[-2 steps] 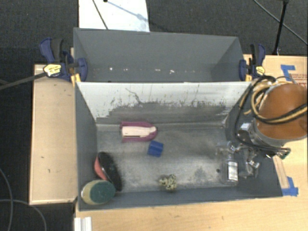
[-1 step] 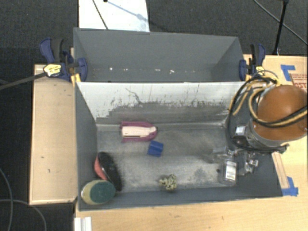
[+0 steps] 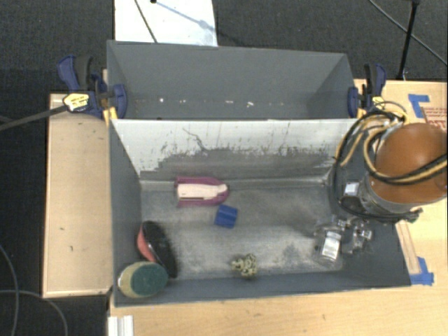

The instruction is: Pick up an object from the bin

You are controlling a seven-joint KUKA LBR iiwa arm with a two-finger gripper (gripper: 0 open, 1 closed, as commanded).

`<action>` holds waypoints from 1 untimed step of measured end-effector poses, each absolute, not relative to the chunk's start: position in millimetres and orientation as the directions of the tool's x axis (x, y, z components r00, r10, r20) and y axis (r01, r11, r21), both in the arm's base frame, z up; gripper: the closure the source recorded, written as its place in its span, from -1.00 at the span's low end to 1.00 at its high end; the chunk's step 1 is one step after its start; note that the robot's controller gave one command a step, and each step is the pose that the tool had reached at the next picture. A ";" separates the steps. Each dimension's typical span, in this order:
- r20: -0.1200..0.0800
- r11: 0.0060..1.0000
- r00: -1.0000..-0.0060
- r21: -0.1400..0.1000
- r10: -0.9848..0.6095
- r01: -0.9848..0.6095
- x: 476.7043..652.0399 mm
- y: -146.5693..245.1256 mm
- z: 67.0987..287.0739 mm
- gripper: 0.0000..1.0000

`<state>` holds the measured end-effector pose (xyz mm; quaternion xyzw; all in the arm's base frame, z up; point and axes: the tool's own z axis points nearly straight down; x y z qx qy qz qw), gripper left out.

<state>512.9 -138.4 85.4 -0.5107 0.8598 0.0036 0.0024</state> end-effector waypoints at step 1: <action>-0.003 0.480 -0.480 -0.009 -0.877 -0.877 511.5 -148.5 189.9 1.00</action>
Offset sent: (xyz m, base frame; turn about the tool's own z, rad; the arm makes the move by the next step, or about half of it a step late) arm -0.0036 -0.0097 0.1000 -0.0028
